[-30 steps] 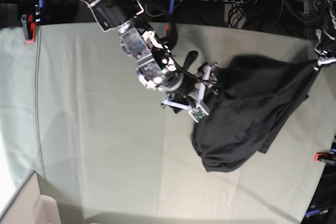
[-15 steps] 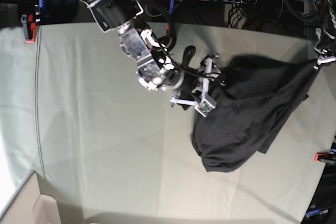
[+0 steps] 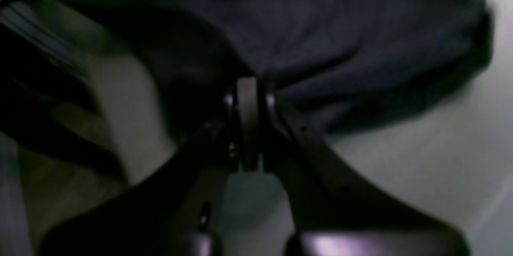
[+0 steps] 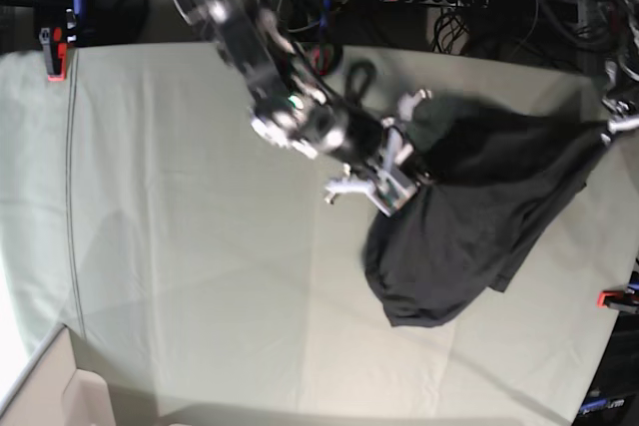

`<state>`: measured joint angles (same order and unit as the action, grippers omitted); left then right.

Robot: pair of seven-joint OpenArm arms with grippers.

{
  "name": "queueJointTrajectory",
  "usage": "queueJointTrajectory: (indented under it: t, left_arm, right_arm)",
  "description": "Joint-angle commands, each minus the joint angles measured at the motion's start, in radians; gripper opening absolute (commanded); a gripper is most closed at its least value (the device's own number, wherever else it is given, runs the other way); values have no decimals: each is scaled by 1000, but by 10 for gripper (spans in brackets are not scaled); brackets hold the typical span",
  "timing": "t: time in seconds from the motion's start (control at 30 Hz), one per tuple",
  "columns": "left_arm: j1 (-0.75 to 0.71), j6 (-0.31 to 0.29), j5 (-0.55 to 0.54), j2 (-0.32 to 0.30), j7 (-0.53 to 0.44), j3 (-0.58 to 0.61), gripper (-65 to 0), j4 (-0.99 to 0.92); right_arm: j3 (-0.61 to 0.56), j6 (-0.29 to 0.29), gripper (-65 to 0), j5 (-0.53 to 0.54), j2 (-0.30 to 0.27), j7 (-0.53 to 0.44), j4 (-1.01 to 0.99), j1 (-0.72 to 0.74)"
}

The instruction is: Layout the t-shirt on the table in an organized manner, then fold the t-shirt properly

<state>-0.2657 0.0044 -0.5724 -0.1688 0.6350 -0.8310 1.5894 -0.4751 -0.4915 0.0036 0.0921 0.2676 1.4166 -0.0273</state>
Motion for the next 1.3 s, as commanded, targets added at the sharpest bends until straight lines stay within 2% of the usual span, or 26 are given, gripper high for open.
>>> queueJointTrajectory:
  t: [0.0, 0.1, 0.23, 0.4, 0.63, 0.7, 0.77, 0.9, 0.93, 1.0, 1.13, 1.27]
  left_arm:
    - [6, -4, -5, -18, -22, -6, -648, 49]
    - [27, -4, -5, -18, -22, -4, -648, 98]
    - [76, -4, -5, -24, -22, -4, -648, 105]
    - [124, -4, 5, -27, -20, -6, -648, 99]
    - [122, -4, 5, -28, -20, -9, -646, 42]
    - [119, -4, 5, -28, -20, -11, -645, 1]
    - [115, -4, 4, -39, -20, -11, -645, -39]
    - [95, -5, -5, -56, -20, -4, -636, -79]
    - [85, -5, -5, -56, -20, -4, -615, -74]
    - [69, -5, -5, -56, -20, -4, -532, -60]
    - [61, -5, -5, -50, 4, -11, -347, -44]
    - [61, -5, -5, -48, 64, -14, -244, -44]
  right_arm:
    - [-3, 4, -650, 3, -10, -8, 69, -27]
    - [-15, 3, -650, 2, -50, 3, 194, -133]
    - [-113, 3, -650, -1, -94, 3, 252, -227]
    - [-236, 4, -650, -3, -127, 5, 235, -253]
    - [-248, 7, -642, -3, -156, 25, 244, -254]
    - [-254, 7, -578, -1, -177, 66, 269, -254]
    - [-254, 7, -479, -1, -183, 115, 287, -250]
    - [-204, 6, -326, 0, -199, 124, 301, -244]
    - [-181, 6, -300, 2, -203, 124, 315, -244]
    - [-127, 6, -267, 2, -206, 124, 346, -244]
    - [-7, 4, -261, 2, -194, 124, 355, -210]
    - [94, 4, -261, 2, -154, 129, 284, -125]
